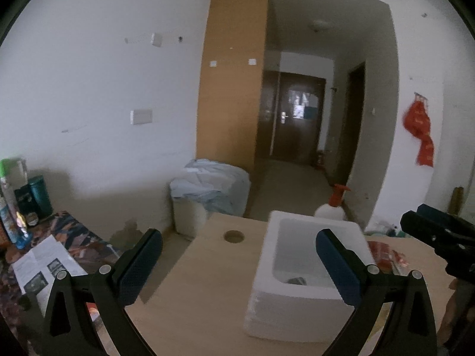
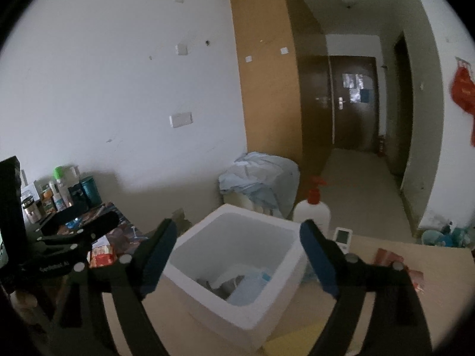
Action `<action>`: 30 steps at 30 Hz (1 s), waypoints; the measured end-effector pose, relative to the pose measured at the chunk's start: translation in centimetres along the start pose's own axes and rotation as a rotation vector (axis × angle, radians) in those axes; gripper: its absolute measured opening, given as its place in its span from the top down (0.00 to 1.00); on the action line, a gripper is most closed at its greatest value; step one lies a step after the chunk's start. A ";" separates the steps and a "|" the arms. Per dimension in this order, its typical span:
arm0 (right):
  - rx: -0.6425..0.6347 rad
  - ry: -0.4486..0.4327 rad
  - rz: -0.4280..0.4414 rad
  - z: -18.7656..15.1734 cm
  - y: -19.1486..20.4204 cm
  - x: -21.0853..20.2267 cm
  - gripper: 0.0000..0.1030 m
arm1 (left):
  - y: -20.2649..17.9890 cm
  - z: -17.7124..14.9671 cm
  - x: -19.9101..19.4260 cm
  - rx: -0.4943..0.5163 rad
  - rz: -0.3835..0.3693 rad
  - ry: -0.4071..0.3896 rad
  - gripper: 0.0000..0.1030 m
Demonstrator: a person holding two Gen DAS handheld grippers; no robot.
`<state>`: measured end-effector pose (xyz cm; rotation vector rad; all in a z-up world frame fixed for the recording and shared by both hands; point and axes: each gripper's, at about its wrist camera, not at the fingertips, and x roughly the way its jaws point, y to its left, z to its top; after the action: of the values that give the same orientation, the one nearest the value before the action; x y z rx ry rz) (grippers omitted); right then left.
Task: Organize soft objects
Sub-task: 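Withdraw both tools from the box back toward the table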
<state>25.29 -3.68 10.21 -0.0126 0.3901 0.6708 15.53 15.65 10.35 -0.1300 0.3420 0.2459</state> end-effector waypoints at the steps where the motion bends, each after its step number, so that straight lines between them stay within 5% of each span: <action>1: 0.004 -0.004 -0.009 -0.2 -0.2 -0.7 0.15 | -0.3 0.0 -0.2 0.002 -0.009 0.001 0.00; 18: 0.016 -0.095 -0.130 -3.2 -1.0 -9.5 0.06 | -6.2 -2.0 -5.1 0.032 -0.189 -0.021 0.00; 30: 0.031 -0.140 -0.266 -8.6 -2.4 -12.9 0.00 | -7.0 -8.1 -5.2 -0.035 -0.312 -0.022 0.00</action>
<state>14.52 -14.53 6.53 0.0119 0.2576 0.4005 10.08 6.42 5.21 -0.2130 0.2912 -0.0552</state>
